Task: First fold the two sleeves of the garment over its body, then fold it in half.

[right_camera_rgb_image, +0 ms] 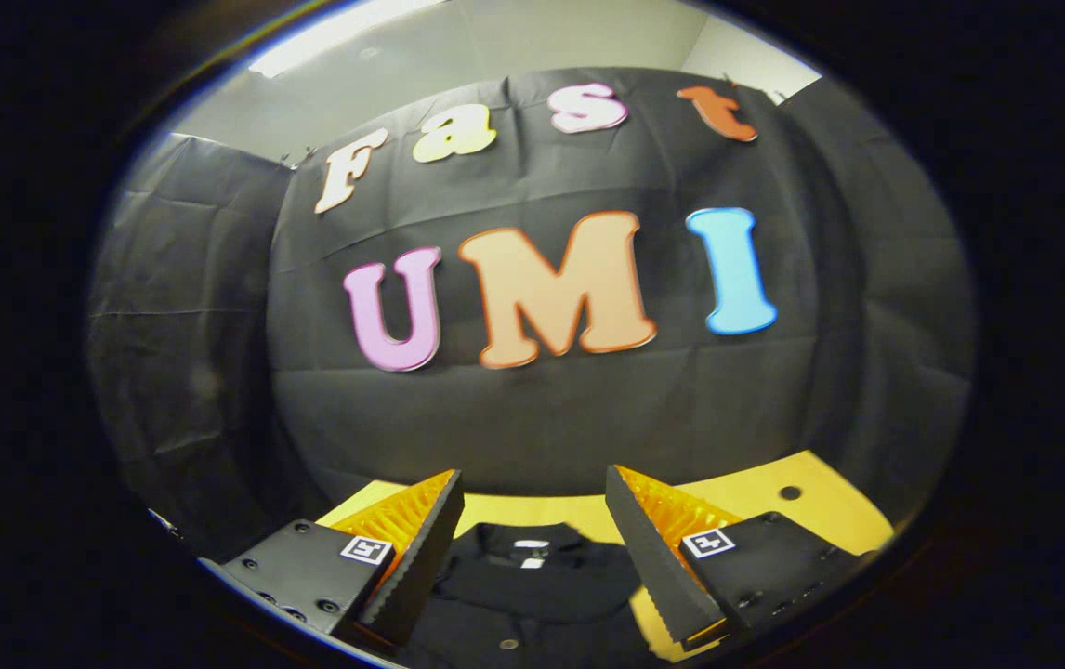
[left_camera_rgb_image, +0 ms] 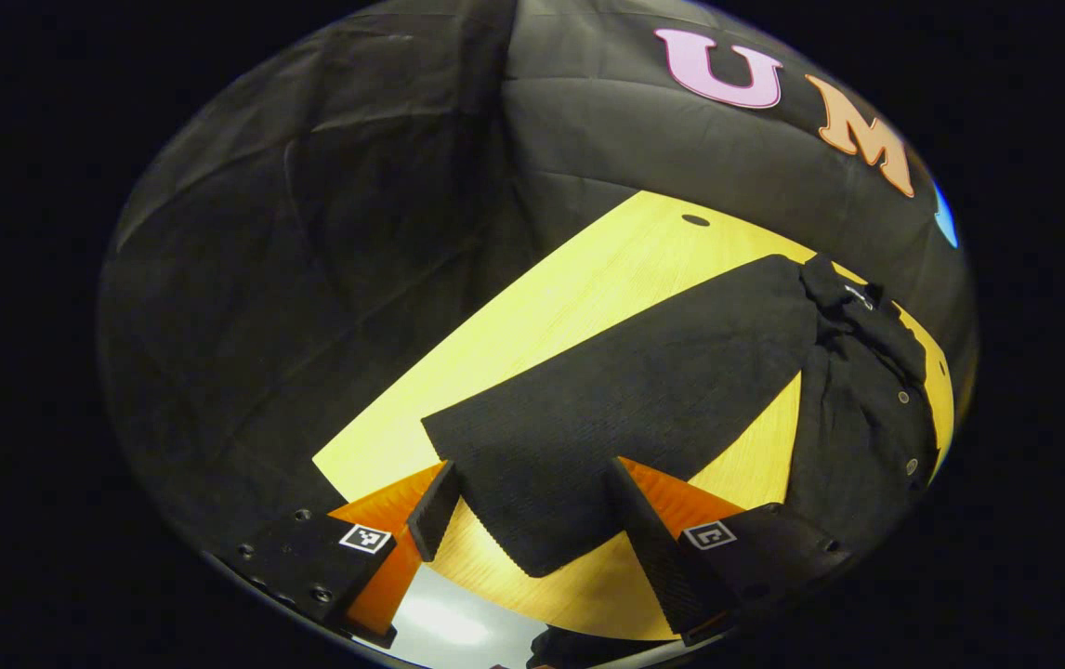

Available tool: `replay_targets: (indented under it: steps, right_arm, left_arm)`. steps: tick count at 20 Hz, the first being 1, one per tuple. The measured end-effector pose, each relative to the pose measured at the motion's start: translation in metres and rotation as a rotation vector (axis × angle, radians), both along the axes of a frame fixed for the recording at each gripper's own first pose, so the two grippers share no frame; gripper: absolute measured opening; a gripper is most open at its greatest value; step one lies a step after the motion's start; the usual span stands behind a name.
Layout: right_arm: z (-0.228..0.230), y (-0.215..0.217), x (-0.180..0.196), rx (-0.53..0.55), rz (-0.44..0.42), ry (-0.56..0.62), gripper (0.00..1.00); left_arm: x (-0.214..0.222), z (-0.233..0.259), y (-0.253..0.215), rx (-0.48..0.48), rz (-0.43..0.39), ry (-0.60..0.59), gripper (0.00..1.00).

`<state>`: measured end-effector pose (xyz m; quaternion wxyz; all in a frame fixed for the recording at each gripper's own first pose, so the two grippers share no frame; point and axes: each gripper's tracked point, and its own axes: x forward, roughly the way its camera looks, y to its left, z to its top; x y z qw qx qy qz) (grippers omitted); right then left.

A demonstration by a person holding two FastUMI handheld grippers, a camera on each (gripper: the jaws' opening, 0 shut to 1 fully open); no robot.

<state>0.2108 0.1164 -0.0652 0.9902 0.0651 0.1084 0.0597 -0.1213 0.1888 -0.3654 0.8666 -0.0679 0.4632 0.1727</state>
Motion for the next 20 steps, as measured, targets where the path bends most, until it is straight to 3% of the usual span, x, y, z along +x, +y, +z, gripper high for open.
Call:
replay_targets:
  steps: [5, 6, 7, 8, 10, 11, 14, 15, 16, 17, 18, 19, 20]
  right_arm:
    - [0.016, -0.054, -0.016, 0.015, -0.136, -0.033, 0.97]
    - [0.017, -0.059, -0.02, 0.011, -0.154, -0.035, 0.93]
    - [0.017, -0.063, -0.023, 0.008, -0.165, -0.035, 1.0]
    - [0.017, -0.066, -0.025, 0.004, -0.179, -0.038, 0.94]
    - [0.014, -0.07, -0.027, 0.005, -0.201, -0.03, 1.0]
    - [0.013, -0.068, -0.029, 0.012, -0.201, -0.021, 0.94]
    - [0.003, -0.061, -0.032, 0.022, -0.195, 0.016, 0.97]
    - [-0.003, -0.061, -0.035, 0.019, -0.198, 0.025, 0.93]
    - [-0.006, -0.061, -0.034, 0.012, -0.204, 0.034, 0.97]
    - [-0.01, -0.063, -0.035, -0.006, -0.217, 0.041, 0.97]
    - [-0.015, -0.066, -0.04, -0.028, -0.229, 0.046, 0.93]
    - [-0.019, -0.067, -0.047, -0.048, -0.237, 0.052, 0.96]
    - [-0.023, -0.069, -0.06, -0.063, -0.241, 0.056, 1.0]
  left_arm:
    - [-0.005, -0.004, 0.001, 0.009, -0.008, 0.016, 0.97]
    - [-0.005, -0.006, 0.001, 0.008, -0.014, 0.021, 0.98]
    - [-0.005, -0.004, 0.0, 0.007, -0.017, 0.012, 0.97]
    - [-0.003, -0.004, -0.002, -0.005, -0.022, 0.013, 0.98]
    - [-0.002, -0.005, -0.005, -0.014, -0.047, 0.017, 0.94]
    - [0.0, -0.006, -0.008, -0.017, -0.063, 0.021, 0.89]
    - [0.006, -0.005, -0.016, -0.027, -0.089, 0.024, 0.67]
    - [0.006, -0.006, -0.017, -0.031, -0.094, 0.022, 0.53]
    - [0.007, -0.005, -0.017, -0.031, -0.098, 0.017, 0.47]
    - [0.008, -0.005, -0.021, -0.035, -0.101, 0.013, 0.3]
    - [0.011, -0.006, -0.023, -0.033, -0.099, 0.012, 0.24]
    - [0.009, -0.006, -0.024, -0.033, -0.105, 0.017, 0.11]
    - [0.01, -0.006, -0.023, -0.03, -0.114, 0.024, 0.1]
